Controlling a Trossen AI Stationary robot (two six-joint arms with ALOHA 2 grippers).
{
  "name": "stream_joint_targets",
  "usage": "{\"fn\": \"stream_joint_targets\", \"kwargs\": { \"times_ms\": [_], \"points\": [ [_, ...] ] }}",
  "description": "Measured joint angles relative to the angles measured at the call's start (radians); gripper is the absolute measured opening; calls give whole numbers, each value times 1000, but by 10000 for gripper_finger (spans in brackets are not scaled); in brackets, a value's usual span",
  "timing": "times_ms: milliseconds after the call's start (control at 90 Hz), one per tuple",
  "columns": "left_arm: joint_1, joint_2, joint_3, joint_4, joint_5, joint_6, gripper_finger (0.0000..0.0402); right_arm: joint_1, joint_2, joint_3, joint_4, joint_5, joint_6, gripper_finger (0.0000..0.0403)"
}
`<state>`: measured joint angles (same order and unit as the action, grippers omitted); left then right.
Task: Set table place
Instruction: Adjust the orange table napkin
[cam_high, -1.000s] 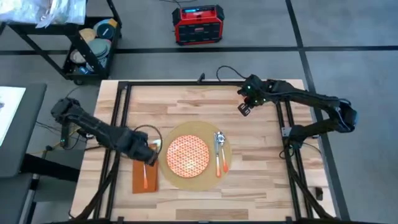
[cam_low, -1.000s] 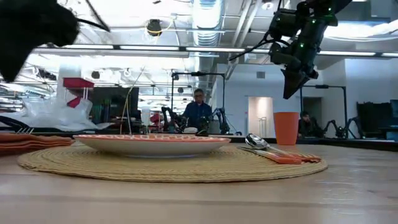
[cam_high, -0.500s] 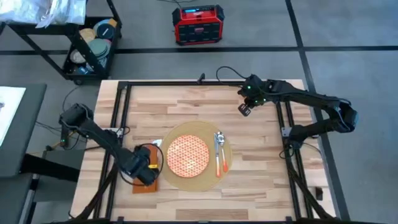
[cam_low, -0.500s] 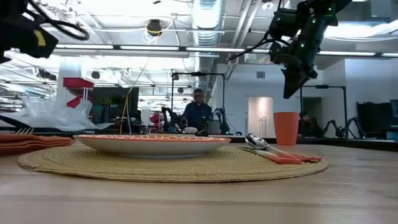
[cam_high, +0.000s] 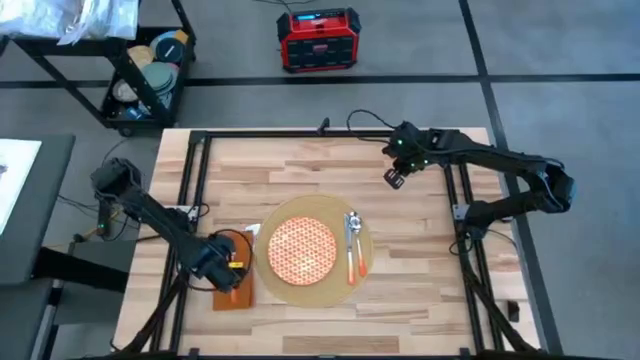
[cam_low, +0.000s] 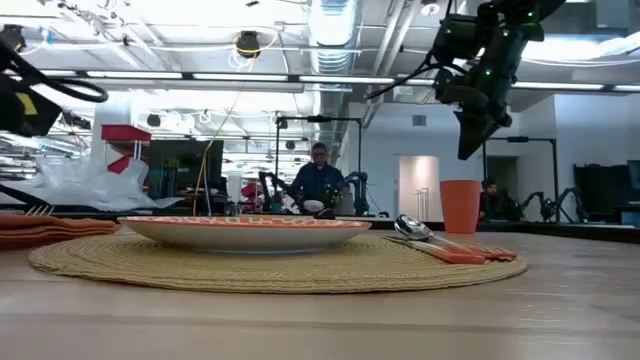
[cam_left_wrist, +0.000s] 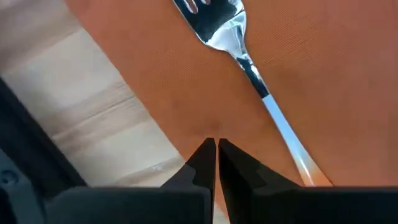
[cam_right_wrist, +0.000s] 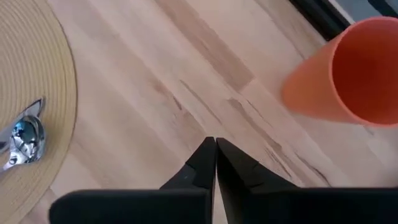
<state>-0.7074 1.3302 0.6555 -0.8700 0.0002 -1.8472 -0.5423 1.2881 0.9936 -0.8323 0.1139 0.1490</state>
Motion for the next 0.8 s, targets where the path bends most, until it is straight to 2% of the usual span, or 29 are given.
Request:
{"fn": "stream_joint_targets", "kwargs": {
  "times_ms": [344,544,800],
  "points": [
    [14,-18,-64,104,6,-24,0,0,0,0,-5,0,-15,0],
    [50,-17,-67,99,19,12,0,-1,0,0,-5,0,-54,0],
    [129,-17,-68,51,-34,69,0,-3,0,0,-4,-1,-82,0]
  ]
}}
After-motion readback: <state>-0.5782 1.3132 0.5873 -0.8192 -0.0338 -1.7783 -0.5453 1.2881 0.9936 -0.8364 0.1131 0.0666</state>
